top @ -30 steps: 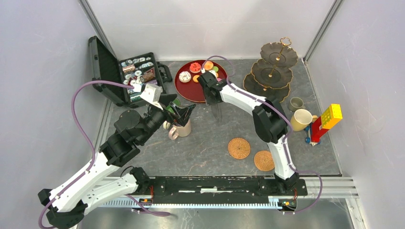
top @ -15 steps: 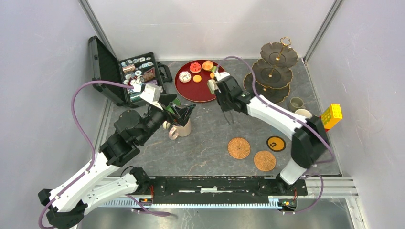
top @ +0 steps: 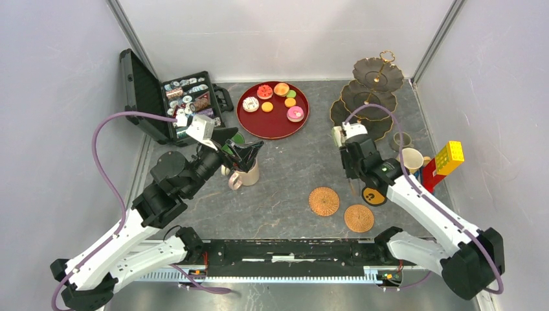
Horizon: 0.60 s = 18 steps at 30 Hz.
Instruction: Serve the afternoon tea
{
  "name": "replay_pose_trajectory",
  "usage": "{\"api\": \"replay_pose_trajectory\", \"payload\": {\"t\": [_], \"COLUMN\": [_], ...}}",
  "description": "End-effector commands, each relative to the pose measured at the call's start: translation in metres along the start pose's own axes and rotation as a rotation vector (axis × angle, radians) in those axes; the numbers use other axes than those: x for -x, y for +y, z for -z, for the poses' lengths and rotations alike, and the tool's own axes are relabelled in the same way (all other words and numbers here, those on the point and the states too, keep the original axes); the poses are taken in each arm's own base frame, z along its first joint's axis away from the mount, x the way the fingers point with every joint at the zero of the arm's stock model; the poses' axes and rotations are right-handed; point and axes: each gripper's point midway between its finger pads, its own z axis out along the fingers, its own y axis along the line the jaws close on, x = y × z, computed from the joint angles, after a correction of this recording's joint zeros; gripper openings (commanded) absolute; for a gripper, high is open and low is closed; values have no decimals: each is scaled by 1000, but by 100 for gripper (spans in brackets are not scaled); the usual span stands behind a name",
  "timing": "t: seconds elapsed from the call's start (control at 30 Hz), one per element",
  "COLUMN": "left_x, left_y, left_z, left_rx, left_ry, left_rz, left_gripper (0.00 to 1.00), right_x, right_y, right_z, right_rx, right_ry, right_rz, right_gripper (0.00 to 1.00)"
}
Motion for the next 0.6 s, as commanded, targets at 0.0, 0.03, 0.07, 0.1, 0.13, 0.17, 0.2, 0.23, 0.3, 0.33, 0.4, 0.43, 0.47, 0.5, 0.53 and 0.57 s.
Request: {"api": "replay_pose_trajectory", "payload": {"t": [0.0, 0.03, 0.07, 0.1, 0.13, 0.17, 0.2, 0.23, 0.3, 0.33, 0.4, 0.43, 0.47, 0.5, 0.53, 0.57], "left_x": [21, 22, 22, 22, 22, 21, 21, 20, 19, 17, 17, 17, 17, 17, 18, 17], "left_y": [-5, -6, -6, -6, -7, -7, -7, -7, -7, -8, -10, -11, -11, -11, -11, -11], "left_z": [3, 4, 4, 4, 4, 4, 4, 3, 2, 2, 2, 2, 2, 2, 2, 2], "left_rx": [-27, -29, -28, -30, -34, -35, -33, -32, -30, -34, -41, -43, -45, -45, -43, -41], "left_ry": [-62, -63, -64, -64, -64, -63, -62, -61, -57, -52, -51, -49, -50, -50, -51, -49], "left_rz": [-27, -26, -25, -23, -22, -23, -23, -24, -25, -26, -24, -24, -23, -23, -25, -26], "left_gripper": [100, 100, 100, 100, 100, 100, 100, 100, 100, 100, 100, 100, 100, 100, 100, 100], "right_x": [-3, -6, -7, -11, -14, -17, -22, -23, -24, -23, -20, -18, -17, -15, -14, -12], "right_y": [-22, -29, -35, -41, -45, -51, -57, -63, -75, -80, -94, -100, -107, -112, -120, -125], "right_z": [0, -2, -3, -5, -7, -10, -12, -13, -14, -13, -13, -12, -13, -14, -15, -16], "right_rx": [-43, -52, -55, -59, -58, -56, -57, -60, -74, -80, -108, -120, -135, -142, -159, -169], "right_ry": [-28, -20, -22, -20, -21, -18, -10, -12, -25, -35, -53, -62, -70, -78, -86, -93], "right_rz": [-97, -116, -137, -153, -166, -190, -212, -236, -275, -289, -321, -334, -351, -361, -380, -392], "right_gripper": [26, 26, 26, 26, 26, 26, 26, 26, 26, 26, 26, 26, 26, 26, 26, 26]}}
